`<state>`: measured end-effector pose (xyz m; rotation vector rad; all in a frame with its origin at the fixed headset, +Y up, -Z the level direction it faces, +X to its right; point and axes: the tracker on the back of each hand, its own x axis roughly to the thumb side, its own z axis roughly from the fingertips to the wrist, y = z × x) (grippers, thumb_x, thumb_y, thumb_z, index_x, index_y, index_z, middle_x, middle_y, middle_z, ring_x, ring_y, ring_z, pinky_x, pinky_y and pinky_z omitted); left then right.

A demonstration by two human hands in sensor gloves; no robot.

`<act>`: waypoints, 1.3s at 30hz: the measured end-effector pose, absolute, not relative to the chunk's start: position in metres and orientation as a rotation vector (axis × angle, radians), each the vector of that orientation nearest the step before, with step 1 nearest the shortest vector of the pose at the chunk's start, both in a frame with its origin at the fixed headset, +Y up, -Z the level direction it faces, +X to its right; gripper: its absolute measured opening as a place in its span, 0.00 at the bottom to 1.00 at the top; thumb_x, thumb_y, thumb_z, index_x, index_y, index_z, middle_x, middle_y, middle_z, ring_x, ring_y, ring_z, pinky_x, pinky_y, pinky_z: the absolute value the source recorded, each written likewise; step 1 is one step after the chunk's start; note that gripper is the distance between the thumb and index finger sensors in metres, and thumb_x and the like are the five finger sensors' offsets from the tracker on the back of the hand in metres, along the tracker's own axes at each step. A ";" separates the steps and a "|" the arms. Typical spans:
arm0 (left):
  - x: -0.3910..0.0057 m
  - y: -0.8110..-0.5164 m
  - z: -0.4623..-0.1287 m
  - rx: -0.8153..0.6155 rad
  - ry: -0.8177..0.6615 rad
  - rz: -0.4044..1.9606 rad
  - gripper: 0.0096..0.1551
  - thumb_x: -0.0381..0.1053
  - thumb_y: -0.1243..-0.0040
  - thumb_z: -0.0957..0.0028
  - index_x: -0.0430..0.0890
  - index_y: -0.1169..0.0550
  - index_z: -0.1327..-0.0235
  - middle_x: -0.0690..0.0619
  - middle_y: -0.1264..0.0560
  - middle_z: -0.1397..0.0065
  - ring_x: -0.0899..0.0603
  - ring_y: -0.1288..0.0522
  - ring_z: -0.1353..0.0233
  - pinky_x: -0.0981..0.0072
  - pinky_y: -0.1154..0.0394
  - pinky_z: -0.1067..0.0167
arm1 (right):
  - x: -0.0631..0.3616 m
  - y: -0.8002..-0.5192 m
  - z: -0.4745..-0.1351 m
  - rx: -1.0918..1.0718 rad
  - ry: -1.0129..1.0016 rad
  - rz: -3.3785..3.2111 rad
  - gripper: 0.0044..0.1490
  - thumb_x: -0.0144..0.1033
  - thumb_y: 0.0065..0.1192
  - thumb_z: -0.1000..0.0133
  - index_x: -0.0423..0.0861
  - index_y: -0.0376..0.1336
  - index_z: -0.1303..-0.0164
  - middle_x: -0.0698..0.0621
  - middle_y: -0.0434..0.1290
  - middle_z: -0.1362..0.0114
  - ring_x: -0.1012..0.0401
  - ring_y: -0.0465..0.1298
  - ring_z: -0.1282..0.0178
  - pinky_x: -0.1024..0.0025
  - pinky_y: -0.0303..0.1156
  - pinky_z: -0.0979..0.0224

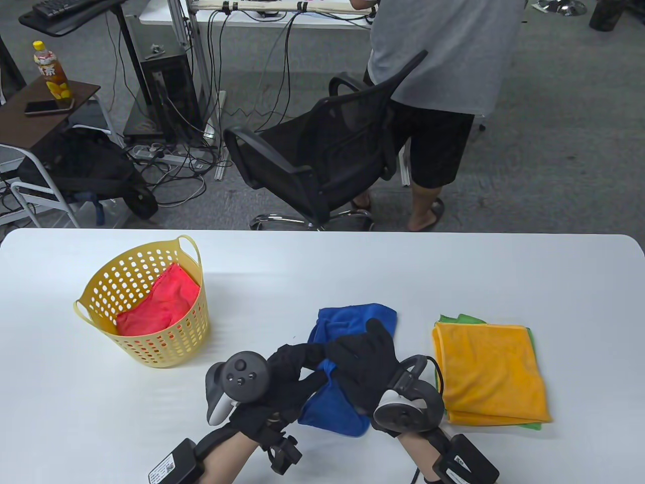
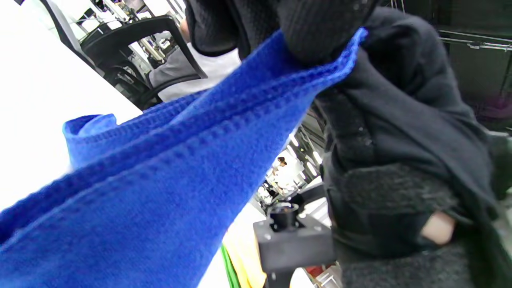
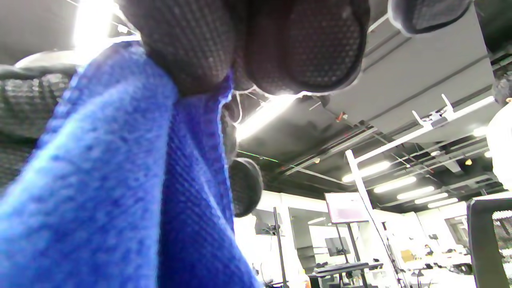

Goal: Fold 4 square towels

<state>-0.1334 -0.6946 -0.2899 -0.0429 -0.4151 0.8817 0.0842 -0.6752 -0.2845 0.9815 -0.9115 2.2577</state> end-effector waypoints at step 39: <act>-0.329 -0.524 -0.235 0.500 -0.130 0.907 0.22 0.56 0.40 0.44 0.57 0.19 0.38 0.58 0.15 0.38 0.45 0.24 0.22 0.36 0.43 0.16 | 0.254 -0.531 -0.242 0.704 -0.652 1.651 0.22 0.37 0.65 0.42 0.38 0.78 0.46 0.34 0.80 0.38 0.43 0.77 0.44 0.19 0.49 0.31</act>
